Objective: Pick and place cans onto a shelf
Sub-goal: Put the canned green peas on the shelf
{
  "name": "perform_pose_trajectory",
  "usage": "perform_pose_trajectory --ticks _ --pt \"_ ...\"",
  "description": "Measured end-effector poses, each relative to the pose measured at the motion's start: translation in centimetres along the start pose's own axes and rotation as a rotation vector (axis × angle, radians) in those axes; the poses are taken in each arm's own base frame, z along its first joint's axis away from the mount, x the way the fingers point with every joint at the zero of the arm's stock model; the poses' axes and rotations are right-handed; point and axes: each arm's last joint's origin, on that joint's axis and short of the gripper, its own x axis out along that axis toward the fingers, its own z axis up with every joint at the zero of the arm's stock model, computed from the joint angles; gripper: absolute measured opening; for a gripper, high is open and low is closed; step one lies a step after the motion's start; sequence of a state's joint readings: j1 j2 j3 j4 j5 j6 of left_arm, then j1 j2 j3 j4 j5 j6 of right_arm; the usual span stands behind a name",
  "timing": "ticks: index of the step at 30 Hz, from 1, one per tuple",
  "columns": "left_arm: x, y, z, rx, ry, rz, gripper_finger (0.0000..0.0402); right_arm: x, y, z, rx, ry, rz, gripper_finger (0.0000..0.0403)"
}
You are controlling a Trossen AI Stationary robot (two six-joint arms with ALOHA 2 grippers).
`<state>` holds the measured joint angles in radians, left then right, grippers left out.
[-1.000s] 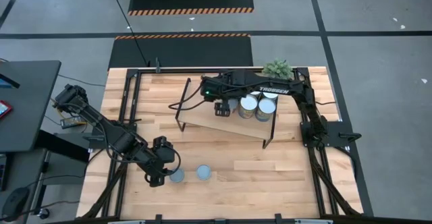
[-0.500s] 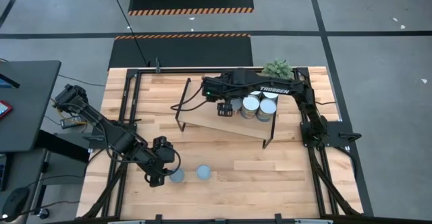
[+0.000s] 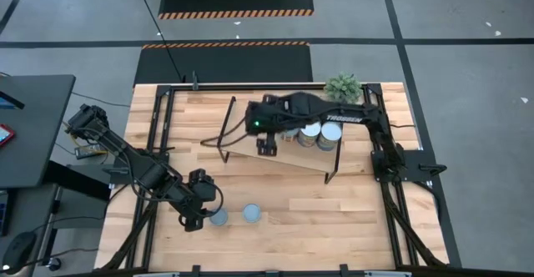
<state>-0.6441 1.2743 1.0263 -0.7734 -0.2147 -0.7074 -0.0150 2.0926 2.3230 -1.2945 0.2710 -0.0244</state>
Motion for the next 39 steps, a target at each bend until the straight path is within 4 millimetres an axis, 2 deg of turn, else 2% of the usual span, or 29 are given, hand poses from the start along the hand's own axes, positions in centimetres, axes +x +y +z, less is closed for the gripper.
perform_pose_trajectory --ticks 7,19,23,27,31,39 --pt "0.0 -0.1 -0.1 -0.041 0.023 -0.027 0.0231 -1.6 5.3 0.1 -0.02 -0.046 0.105 0.0345" --pt "-0.3 -1.2 -1.2 -0.04 0.056 -0.056 0.0231 -3.2 14.0 -1.7 -0.058 -0.044 0.241 0.0345" --pt "-0.5 -1.8 -1.7 -0.065 0.064 -0.068 0.0231 -2.7 17.3 -2.0 -0.081 -0.125 0.292 0.0345" --pt "-0.7 -2.4 -2.4 -0.083 0.046 -0.061 0.0231 -1.5 19.8 -2.3 -0.064 -0.205 0.344 0.0345" --pt "-1.0 -3.0 -3.1 -0.09 0.005 -0.041 0.0231 0.0 21.0 -2.9 -0.034 -0.229 0.364 0.0345" --pt "-1.5 -3.9 -4.0 -0.039 -0.04 -0.029 0.0231 2.8 22.1 -4.2 0.0 -0.223 0.372 0.0351"
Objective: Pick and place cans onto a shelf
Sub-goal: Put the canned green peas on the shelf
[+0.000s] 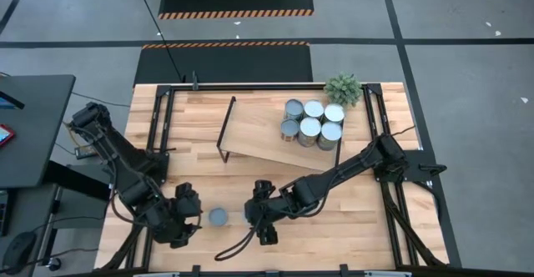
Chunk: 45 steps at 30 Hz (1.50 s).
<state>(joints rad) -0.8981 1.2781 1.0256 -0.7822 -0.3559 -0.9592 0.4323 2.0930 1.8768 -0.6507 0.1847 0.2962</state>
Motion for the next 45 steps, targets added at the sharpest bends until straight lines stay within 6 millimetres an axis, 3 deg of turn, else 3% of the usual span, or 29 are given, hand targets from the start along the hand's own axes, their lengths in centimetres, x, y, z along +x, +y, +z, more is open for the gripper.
perform_pose_trajectory --ticks 11,23,29,39,45 --pt "1.6 -0.9 -1.0 0.058 -0.031 0.086 0.0231 0.3 -0.1 -0.3 -0.061 0.003 -0.014 0.0395" --pt "4.5 -2.1 -1.5 0.042 -0.017 0.11 0.0231 1.1 -0.4 -1.0 -0.103 0.018 -0.022 0.0399" --pt "4.8 -2.2 -1.5 0.007 -0.021 0.106 0.0231 2.1 -0.9 -2.4 -0.079 0.061 -0.03 0.0398" --pt "4.9 -2.0 -1.2 -0.03 -0.022 0.112 0.0231 4.7 -2.0 -3.9 -0.165 -0.039 0.008 0.0399" --pt "5.0 -1.9 -1.1 -0.062 -0.024 0.111 0.0231 5.3 -2.0 -4.8 -0.237 -0.033 0.002 0.0399"
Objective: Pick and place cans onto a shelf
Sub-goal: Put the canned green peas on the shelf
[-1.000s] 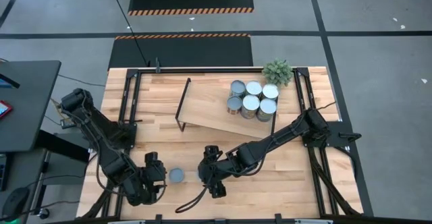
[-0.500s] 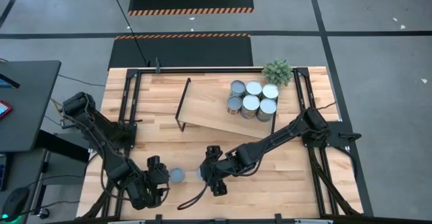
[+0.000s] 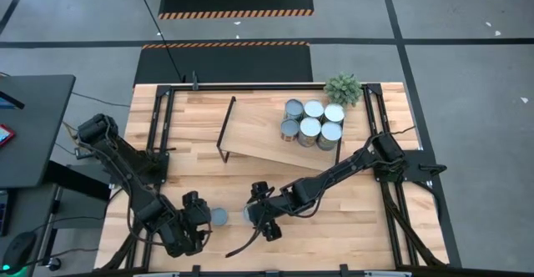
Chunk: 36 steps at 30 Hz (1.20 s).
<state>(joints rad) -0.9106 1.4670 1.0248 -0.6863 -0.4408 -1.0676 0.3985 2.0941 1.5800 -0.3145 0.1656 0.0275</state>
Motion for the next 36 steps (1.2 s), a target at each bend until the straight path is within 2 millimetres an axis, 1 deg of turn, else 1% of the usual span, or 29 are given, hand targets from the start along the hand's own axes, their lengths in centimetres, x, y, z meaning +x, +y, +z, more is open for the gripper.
perform_pose_trajectory --ticks 6,17,20,23,25,27,32,36 --pt "0.0 0.0 0.0 0.0 0.0 -0.001 0.0231 0.6 0.0 -1.2 0.001 0.017 -0.024 0.04" --pt "0.0 0.0 0.0 -0.004 -0.001 -0.002 0.0231 1.2 0.0 -1.7 -0.036 -0.05 -0.024 0.04" --pt "0.0 0.0 0.0 -0.004 -0.001 -0.003 0.0231 1.2 -0.3 -1.4 -0.035 -0.078 -0.029 0.04" --pt "0.0 -0.1 0.0 -0.006 -0.003 -0.006 0.0231 2.1 -0.8 -1.7 -0.021 -0.081 -0.035 0.04" --pt "0.0 -0.1 0.0 -0.008 -0.004 -0.008 0.0231 3.1 -0.9 -2.4 -0.018 -0.057 -0.013 0.04" --pt "0.0 -0.1 0.1 -0.01 -0.006 -0.013 0.0231 3.7 -0.9 -2.6 -0.022 -0.054 -0.01 0.04" --pt "0.0 -0.2 0.1 -0.013 0.005 -0.027 0.0231 4.0 -0.6 -2.9 -0.022 -0.039 -0.01 0.0398" --pt "0.0 -0.2 0.1 -0.013 0.007 -0.028 0.0231 4.2 -0.6 -3.3 -0.025 -0.006 0.011 0.0382"
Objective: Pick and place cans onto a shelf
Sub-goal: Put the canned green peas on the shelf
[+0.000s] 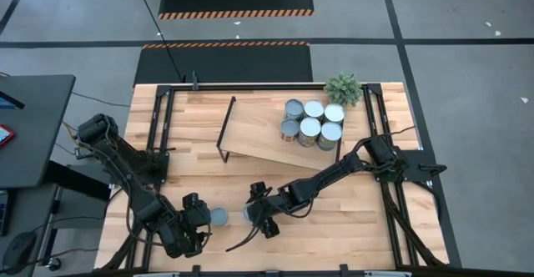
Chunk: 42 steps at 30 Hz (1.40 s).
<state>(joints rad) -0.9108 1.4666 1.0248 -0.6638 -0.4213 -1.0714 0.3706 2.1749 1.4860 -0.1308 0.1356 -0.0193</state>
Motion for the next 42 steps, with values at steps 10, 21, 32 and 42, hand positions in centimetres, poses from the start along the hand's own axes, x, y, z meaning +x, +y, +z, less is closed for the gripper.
perform_pose_trajectory --ticks 10,21,32,42 --pt "0.0 0.0 0.0 0.001 0.0 0.0 0.0231 0.0 0.1 -0.1 -0.003 0.005 0.013 0.0299" --pt "0.0 0.0 -0.1 0.001 0.02 -0.009 0.0231 -0.9 0.1 1.3 0.022 -0.011 0.029 0.0292" --pt "0.0 0.0 -0.2 -0.004 0.064 -0.02 0.0231 -4.5 -1.0 7.1 0.019 -0.012 -0.036 0.0292" --pt "-0.4 0.9 0.6 -0.084 0.058 0.003 0.0231 -9.5 -5.3 11.6 0.07 -0.008 -0.126 0.0292"
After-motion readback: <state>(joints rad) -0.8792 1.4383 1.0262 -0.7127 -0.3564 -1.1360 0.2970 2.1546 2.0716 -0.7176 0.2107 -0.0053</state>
